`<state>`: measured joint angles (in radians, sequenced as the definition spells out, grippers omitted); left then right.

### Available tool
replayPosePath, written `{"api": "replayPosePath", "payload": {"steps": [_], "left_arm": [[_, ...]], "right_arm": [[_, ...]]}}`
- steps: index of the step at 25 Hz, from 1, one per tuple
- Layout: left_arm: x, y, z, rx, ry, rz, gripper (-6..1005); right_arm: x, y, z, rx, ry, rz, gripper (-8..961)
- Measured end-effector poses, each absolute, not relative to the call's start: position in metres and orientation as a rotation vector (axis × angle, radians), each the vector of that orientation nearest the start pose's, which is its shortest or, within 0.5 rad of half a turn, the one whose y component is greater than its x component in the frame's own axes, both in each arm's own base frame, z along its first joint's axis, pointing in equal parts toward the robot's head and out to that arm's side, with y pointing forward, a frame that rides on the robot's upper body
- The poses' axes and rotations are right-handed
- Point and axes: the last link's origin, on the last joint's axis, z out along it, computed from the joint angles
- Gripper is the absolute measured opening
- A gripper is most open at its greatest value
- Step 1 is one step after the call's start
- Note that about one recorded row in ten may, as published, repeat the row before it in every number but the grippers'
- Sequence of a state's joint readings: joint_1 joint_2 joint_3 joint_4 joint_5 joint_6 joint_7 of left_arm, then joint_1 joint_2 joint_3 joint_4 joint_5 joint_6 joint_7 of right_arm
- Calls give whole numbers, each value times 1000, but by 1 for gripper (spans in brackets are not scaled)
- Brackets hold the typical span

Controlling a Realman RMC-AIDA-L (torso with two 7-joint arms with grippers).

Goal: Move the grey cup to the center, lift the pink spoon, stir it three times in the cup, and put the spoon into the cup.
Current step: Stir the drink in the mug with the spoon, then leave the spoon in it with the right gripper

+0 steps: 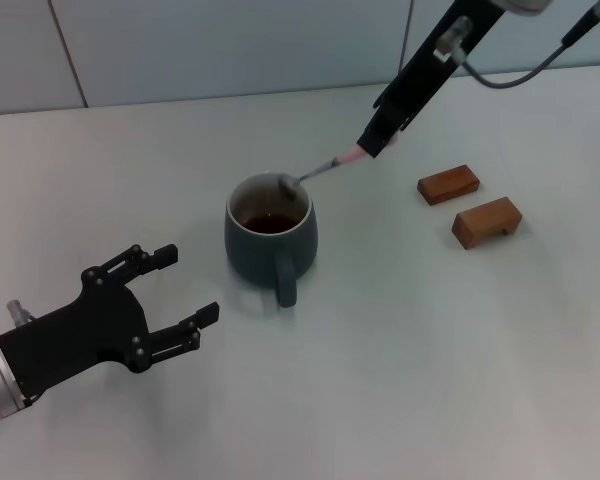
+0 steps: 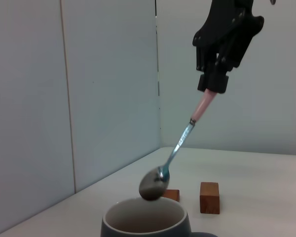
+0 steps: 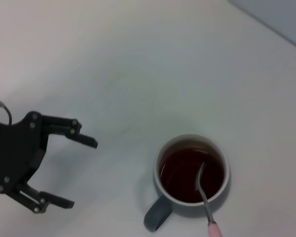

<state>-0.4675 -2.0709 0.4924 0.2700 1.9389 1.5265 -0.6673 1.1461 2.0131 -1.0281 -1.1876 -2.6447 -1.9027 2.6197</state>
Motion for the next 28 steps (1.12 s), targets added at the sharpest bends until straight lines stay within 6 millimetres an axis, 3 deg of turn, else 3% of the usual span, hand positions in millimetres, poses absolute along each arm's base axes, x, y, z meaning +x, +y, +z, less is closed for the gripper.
{"api": "replayPosePath", "payload": {"steps": [18, 28], "left_arm": [[-295, 285, -39, -2526, -244, -821, 844], [-294, 285, -39, -2530, -237, -824, 844]], "right_arm": [[48, 426, 1, -2681, 861, -643, 123], [36, 422, -24, -2723, 794, -668, 123]]}}
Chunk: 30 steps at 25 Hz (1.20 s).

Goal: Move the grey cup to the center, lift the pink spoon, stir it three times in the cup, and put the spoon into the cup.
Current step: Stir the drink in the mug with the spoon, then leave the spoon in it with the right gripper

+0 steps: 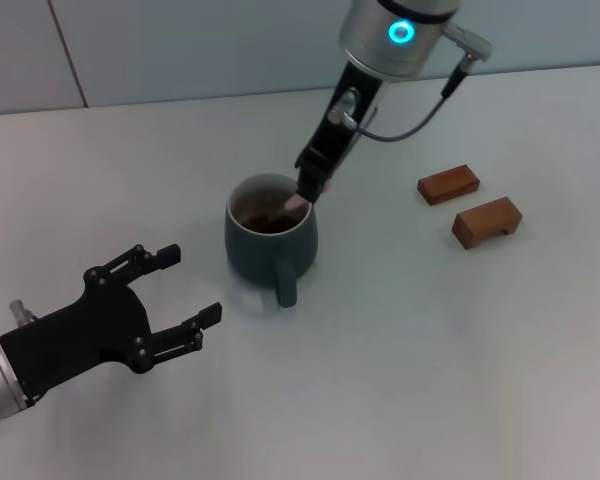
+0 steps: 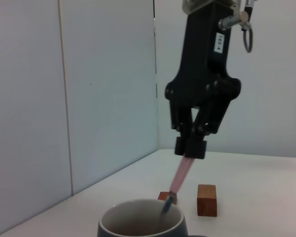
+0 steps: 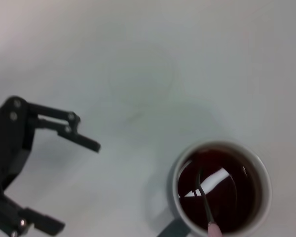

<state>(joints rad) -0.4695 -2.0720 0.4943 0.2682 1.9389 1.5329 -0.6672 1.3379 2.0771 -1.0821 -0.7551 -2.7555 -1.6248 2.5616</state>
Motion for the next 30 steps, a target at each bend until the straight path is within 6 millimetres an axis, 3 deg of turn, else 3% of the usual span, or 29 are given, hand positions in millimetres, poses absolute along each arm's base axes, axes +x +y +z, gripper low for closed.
{"api": "replayPosePath", "payload": {"steps": [8, 15, 20, 25, 30], "left_arm": [[-293, 285, -40, -2532, -233, -828, 844], [-293, 285, -40, -2532, -234, -831, 844], [-292, 285, -40, -2534, -229, -835, 844], [-292, 285, -41, -2534, -228, -837, 844], [-292, 284, -41, -2533, -229, -836, 844]], "right_arm": [[30, 435, -24, -2671, 734, -644, 122], [38, 430, -16, -2668, 776, -726, 122], [31, 421, -30, -2710, 736, -769, 122], [28, 429, -39, -2689, 694, -729, 122], [35, 435, -32, -2638, 692, -748, 122]]}}
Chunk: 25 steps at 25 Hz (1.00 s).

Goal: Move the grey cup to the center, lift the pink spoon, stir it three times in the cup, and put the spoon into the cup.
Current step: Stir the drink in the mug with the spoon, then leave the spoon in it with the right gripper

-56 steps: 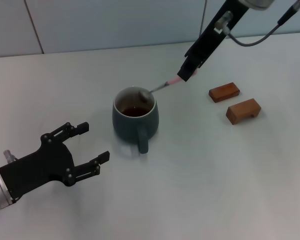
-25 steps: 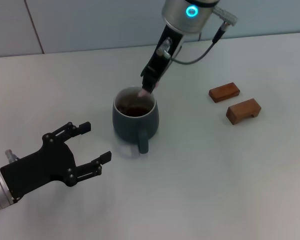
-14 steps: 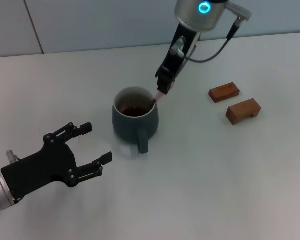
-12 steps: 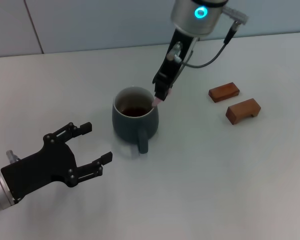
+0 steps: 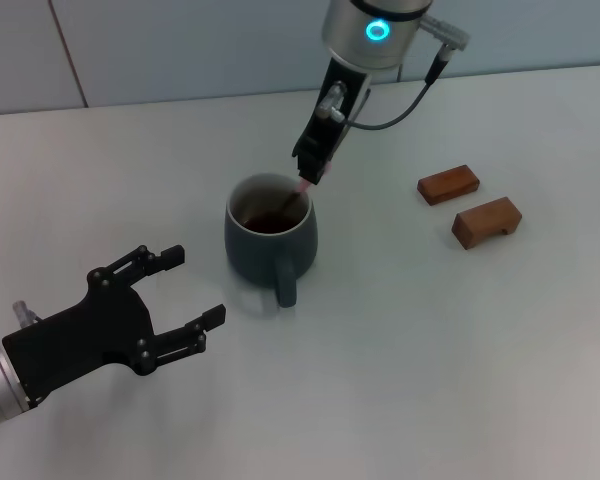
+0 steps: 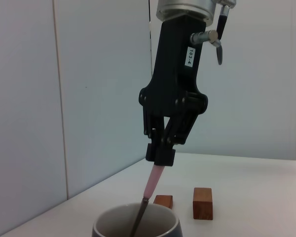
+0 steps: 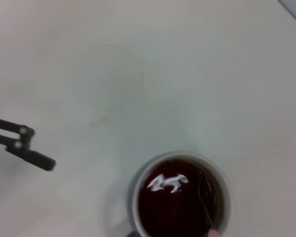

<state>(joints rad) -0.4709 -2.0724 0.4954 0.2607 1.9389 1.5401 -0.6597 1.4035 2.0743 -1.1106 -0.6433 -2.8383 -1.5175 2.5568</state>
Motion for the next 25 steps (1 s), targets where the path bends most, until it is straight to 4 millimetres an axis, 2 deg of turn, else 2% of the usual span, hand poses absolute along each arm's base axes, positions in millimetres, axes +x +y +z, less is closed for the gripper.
{"api": "replayPosePath", "payload": {"steps": [7, 11, 15, 20, 25], "left_arm": [[-292, 284, -41, -2534, -228, -838, 844], [-291, 283, -43, -2536, -235, -845, 844], [-291, 283, -43, -2537, -235, -846, 844], [-291, 283, -43, -2537, -235, -847, 844], [-290, 283, -43, -2539, -234, -848, 844]], "right_arm": [[39, 425, -32, -2666, 734, -814, 122], [30, 427, -40, -2708, 711, -714, 122], [27, 434, -40, -2689, 678, -668, 122], [33, 438, -33, -2650, 683, -705, 122], [37, 429, -34, -2675, 707, -771, 140]]}}
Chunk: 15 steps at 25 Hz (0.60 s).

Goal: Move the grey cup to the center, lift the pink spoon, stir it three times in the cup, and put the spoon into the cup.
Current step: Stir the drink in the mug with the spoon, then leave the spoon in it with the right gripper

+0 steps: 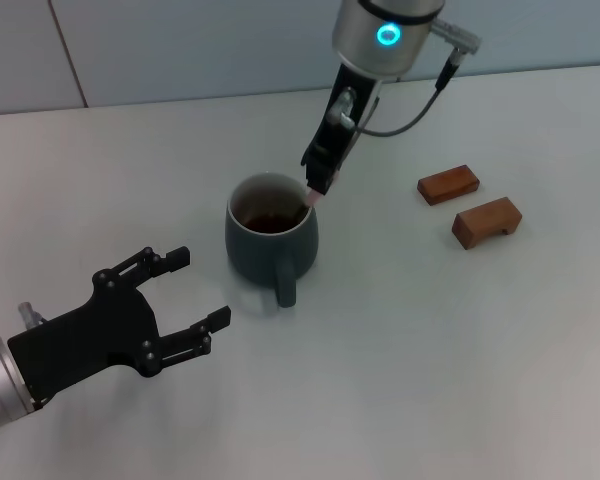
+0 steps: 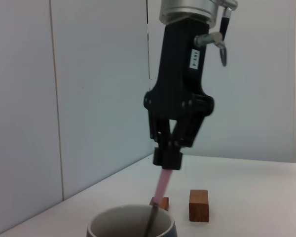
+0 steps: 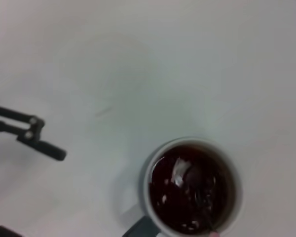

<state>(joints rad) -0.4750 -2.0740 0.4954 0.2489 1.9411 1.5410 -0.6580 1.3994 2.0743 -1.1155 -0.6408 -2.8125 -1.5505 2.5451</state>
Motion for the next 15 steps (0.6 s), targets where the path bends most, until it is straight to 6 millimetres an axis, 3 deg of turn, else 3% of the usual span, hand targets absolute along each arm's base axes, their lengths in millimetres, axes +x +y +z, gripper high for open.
{"api": "replayPosePath", "payload": {"steps": [7, 15], "left_arm": [[-289, 284, -43, -2541, -230, -851, 844], [-289, 284, -43, -2542, -228, -854, 844]], "right_arm": [[25, 432, -42, -2696, 659, -695, 182], [24, 435, -29, -2673, 649, -606, 230]]}}
